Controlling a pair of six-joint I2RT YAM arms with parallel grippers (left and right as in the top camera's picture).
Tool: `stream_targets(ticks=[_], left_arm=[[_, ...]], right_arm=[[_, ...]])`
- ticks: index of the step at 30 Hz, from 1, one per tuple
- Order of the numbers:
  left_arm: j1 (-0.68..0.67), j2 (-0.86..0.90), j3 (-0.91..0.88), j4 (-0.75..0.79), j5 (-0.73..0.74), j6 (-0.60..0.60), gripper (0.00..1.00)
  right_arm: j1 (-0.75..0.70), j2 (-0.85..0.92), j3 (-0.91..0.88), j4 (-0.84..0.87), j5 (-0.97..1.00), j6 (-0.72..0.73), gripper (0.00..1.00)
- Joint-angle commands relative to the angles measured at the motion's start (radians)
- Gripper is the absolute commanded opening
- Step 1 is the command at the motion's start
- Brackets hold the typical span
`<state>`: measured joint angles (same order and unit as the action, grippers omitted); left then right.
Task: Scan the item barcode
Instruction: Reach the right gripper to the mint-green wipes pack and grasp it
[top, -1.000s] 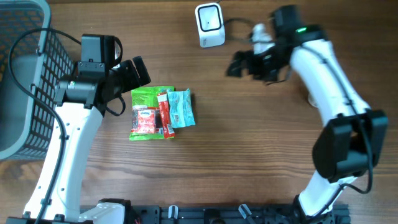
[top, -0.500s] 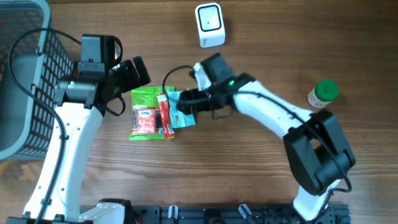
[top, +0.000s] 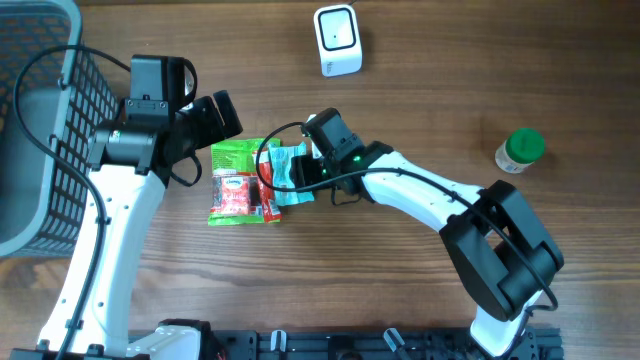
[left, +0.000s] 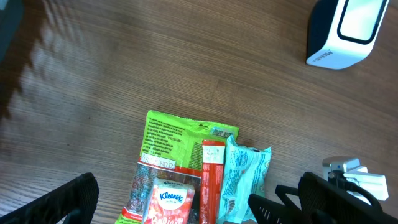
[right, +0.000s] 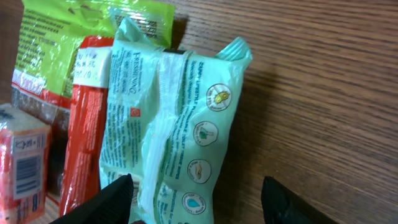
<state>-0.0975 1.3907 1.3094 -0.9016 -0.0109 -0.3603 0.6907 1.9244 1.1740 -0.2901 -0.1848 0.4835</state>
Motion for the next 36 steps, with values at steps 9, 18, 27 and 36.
stream_targets(ticks=[9,18,27,36], left_arm=[[0.006,-0.004,0.008,0.002,-0.013,0.012,1.00],[0.006,-0.004,0.008,0.002,-0.013,0.012,1.00],[0.006,-0.004,0.008,0.002,-0.013,0.012,1.00],[0.006,-0.004,0.008,0.002,-0.013,0.012,1.00]], right_arm=[[0.003,0.004,-0.011,0.029,0.032,0.043,0.55],[0.004,0.054,-0.012,0.087,0.032,0.043,0.34],[-0.047,0.011,-0.011,-0.082,0.172,0.032,0.04],[-0.120,-0.204,-0.011,-0.307,0.210,-0.065,0.05]])
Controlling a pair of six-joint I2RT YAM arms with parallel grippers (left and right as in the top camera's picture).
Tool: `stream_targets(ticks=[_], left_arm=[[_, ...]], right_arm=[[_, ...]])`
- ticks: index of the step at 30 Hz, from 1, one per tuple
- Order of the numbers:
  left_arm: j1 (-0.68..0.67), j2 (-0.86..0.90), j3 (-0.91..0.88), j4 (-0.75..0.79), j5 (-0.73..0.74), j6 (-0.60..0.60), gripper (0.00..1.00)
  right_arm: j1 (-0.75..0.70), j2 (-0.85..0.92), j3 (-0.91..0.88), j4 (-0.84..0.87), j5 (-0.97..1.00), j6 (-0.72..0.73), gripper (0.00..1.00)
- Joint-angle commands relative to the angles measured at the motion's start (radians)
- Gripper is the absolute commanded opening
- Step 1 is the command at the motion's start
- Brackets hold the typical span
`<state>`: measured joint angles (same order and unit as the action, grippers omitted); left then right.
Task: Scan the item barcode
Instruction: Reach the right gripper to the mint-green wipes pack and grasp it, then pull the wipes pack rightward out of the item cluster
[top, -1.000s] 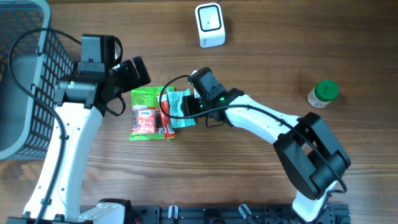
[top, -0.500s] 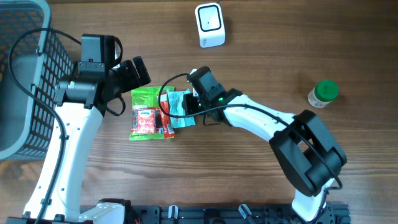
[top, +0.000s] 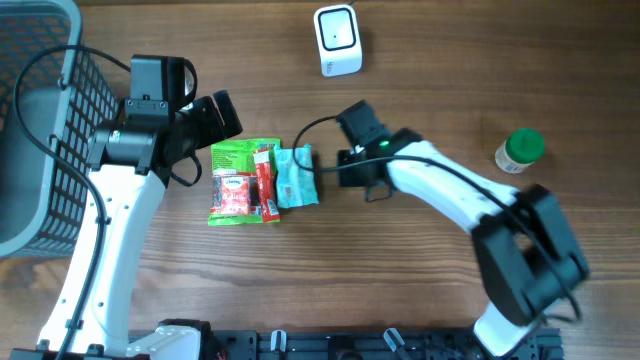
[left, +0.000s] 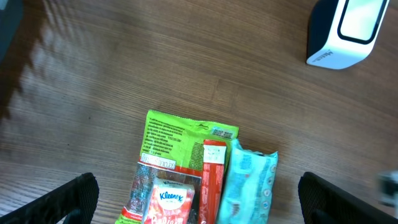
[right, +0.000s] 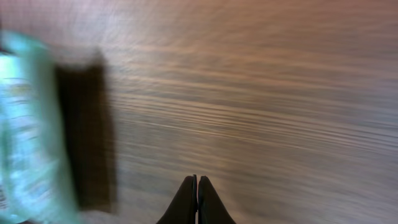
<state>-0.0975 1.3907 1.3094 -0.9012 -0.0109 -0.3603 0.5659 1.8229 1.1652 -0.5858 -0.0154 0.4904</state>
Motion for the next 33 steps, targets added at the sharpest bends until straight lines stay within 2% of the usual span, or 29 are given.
stream_targets(ticks=[1,3,4,5,10,21,23,24,27,33], left_arm=[[0.006,-0.004,0.008,0.002,-0.013,0.013,1.00],[0.006,-0.004,0.008,0.002,-0.013,0.013,1.00],[0.006,-0.004,0.008,0.001,-0.013,0.012,1.00],[0.006,-0.004,0.008,0.001,-0.013,0.012,1.00],[0.006,-0.004,0.008,0.001,-0.013,0.012,1.00],[0.006,-0.004,0.008,0.001,-0.013,0.012,1.00],[0.006,-0.004,0.008,0.002,-0.013,0.012,1.00],[0.006,-0.004,0.008,0.002,-0.013,0.012,1.00],[0.006,-0.004,0.008,0.002,-0.013,0.012,1.00],[0.006,-0.004,0.008,0.001,-0.013,0.012,1.00]], right_arm=[[0.005,-0.119,-0.002,-0.009,0.018,-0.087,0.18],[0.005,-0.135,-0.002,0.013,-0.063,-0.096,0.49],[0.005,-0.135,-0.002,0.031,-0.107,-0.097,0.58],[0.005,-0.130,-0.003,0.051,-0.145,-0.096,0.73],[0.007,-0.076,-0.003,0.169,-0.174,-0.093,0.75],[0.055,0.180,-0.003,0.472,-0.293,-0.094,0.66],[0.063,0.221,-0.003,0.492,-0.293,-0.095,0.59],[0.065,0.238,-0.003,0.489,-0.292,-0.097,0.44],[0.058,0.245,-0.002,0.459,-0.284,-0.098,0.18],[-0.005,0.138,-0.002,0.322,-0.234,-0.094,0.12]])
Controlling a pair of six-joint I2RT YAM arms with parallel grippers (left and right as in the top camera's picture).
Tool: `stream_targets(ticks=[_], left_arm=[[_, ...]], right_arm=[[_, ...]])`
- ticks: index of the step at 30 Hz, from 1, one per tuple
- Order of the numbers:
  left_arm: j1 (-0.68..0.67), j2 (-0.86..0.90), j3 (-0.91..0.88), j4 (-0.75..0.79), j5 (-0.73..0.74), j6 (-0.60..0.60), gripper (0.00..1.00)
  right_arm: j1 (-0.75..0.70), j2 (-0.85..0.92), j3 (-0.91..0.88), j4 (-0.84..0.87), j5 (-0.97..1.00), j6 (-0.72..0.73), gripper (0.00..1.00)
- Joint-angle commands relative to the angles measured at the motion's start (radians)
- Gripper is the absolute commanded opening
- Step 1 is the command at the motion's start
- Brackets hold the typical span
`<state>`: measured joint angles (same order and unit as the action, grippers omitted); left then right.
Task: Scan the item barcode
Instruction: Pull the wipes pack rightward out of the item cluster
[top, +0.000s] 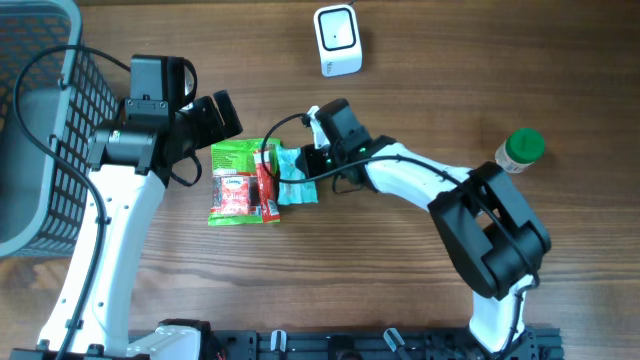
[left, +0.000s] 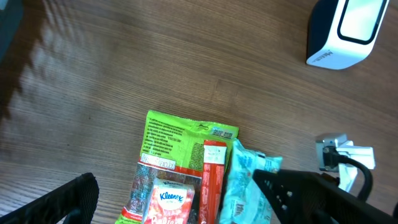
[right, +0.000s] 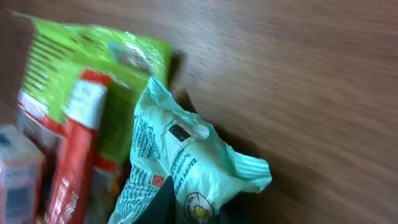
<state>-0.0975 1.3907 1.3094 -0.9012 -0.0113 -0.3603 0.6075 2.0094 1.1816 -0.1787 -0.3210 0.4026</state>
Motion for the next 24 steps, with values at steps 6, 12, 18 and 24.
stream_targets(ticks=[6,12,18,24], left_arm=[[0.006,-0.004,0.008,0.001,-0.013,0.012,1.00],[0.006,-0.004,0.008,0.001,-0.013,0.012,1.00],[0.006,-0.004,0.008,0.001,-0.013,0.013,1.00],[0.006,-0.004,0.008,0.001,-0.013,0.012,1.00]], right_arm=[[-0.129,-0.204,-0.019,-0.357,0.272,-0.006,0.13],[-0.157,-0.233,-0.019,-0.518,0.288,-0.008,0.76],[-0.155,-0.288,0.010,-0.606,0.224,-0.039,0.65],[-0.149,-0.398,0.010,-0.609,0.103,-0.036,0.36]])
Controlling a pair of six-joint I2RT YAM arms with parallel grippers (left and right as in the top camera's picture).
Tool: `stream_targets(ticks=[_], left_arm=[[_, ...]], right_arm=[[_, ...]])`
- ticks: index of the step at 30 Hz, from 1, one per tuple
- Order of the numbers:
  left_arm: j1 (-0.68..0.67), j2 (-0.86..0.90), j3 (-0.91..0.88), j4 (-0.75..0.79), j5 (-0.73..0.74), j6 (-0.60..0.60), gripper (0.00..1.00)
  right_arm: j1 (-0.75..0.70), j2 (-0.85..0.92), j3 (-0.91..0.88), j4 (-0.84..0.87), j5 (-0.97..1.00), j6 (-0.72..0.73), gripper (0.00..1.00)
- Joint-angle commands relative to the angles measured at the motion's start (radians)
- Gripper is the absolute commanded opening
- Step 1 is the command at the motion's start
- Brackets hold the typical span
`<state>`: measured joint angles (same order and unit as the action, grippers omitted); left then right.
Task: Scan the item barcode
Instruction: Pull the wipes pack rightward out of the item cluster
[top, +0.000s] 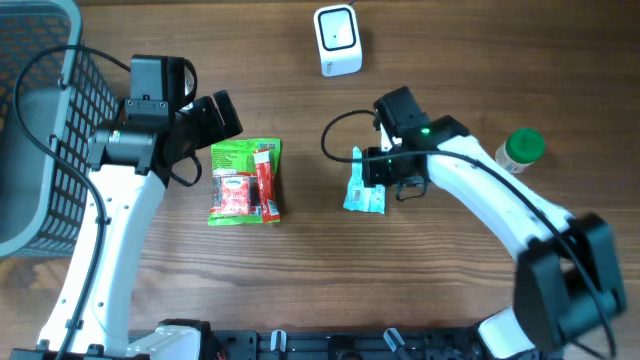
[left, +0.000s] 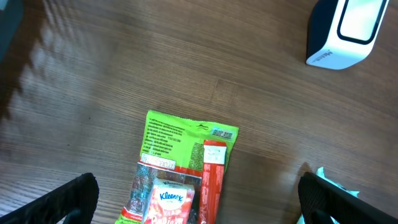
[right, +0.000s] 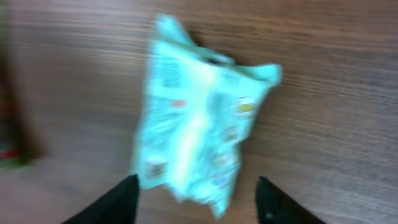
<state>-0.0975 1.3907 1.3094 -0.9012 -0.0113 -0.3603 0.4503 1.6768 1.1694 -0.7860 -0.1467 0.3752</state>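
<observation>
A teal wipes packet (top: 363, 188) lies flat on the wooden table, well right of the pile. My right gripper (top: 369, 171) hovers just over it, open; in the right wrist view the blurred packet (right: 199, 130) shows ahead of the spread fingers (right: 126, 200). The white barcode scanner (top: 337, 40) stands at the table's far edge, and it shows in the left wrist view (left: 348, 31) too. My left gripper (top: 212, 120) hangs open above the pile's left, holding nothing.
The pile holds a green packet (top: 238, 155), a red stick pack (top: 266, 180) and a Kleenex pack (top: 232, 195). A grey wire basket (top: 40, 120) fills the left edge. A green-lidded jar (top: 520, 150) stands at the right.
My right gripper was shut on the teal packet at the pile's right edge. Now the packet lies further right, apart from the pile, and the gripper is open over it.
My right gripper was open over the teal packet beside the pile. Then it was shut and empty, right of the packet. Then it was shut on the packet at the pile. Now the packet lies alone mid-table, released. The left arm has stayed still throughout.
</observation>
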Motion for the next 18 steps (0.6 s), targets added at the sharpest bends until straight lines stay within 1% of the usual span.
stream_targets(ticks=[1,2,3,8,18], left_arm=[[0.006,-0.004,0.008,0.001,-0.013,0.013,1.00],[0.006,-0.004,0.008,0.001,-0.013,0.012,1.00],[0.006,-0.004,0.008,0.002,-0.013,0.012,1.00],[0.006,-0.004,0.008,0.002,-0.013,0.012,1.00],[0.006,-0.004,0.008,0.002,-0.013,0.012,1.00]], right_arm=[[0.008,-0.065,0.021,-0.002,-0.072,-0.008,0.18],[0.010,-0.063,0.018,-0.002,-0.072,-0.008,0.08],[0.011,-0.058,0.011,-0.002,-0.072,-0.007,0.04],[0.036,-0.028,-0.034,-0.009,-0.072,-0.009,0.04],[0.097,0.076,-0.184,0.216,-0.091,-0.008,0.05]])
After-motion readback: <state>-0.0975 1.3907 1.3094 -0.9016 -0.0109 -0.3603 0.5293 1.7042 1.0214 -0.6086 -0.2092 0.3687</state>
